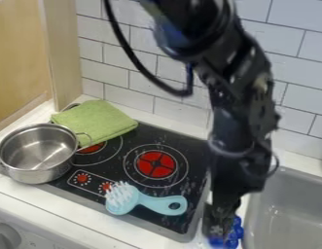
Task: Put the blue object in the lower right corner
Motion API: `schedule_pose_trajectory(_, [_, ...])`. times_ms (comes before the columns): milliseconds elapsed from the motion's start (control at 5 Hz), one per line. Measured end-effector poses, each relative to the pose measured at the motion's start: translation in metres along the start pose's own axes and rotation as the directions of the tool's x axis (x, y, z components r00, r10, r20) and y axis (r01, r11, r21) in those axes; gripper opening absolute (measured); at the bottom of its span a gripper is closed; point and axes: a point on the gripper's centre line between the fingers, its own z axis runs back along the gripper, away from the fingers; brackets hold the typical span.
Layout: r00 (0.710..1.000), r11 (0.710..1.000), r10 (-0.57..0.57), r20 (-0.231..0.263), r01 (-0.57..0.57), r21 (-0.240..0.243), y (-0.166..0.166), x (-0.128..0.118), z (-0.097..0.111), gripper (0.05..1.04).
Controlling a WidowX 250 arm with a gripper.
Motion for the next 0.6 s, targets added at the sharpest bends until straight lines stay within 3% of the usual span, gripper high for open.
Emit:
schedule_pose_trajectory(200, [1.000, 0.998, -0.010, 0.008, 0.009, 0.057, 0.002, -0.004, 0.026, 0.998])
schedule_pose_trajectory(400, [1.000, 0.986, -0.014, 0.011, 0.012, 0.165, 0.001, -0.017, 0.055, 0.998])
schedule_pose_trajectory(600, [1.000, 0.985, -0.010, 0.013, 0.008, 0.170, 0.001, -0.018, 0.056, 0.998])
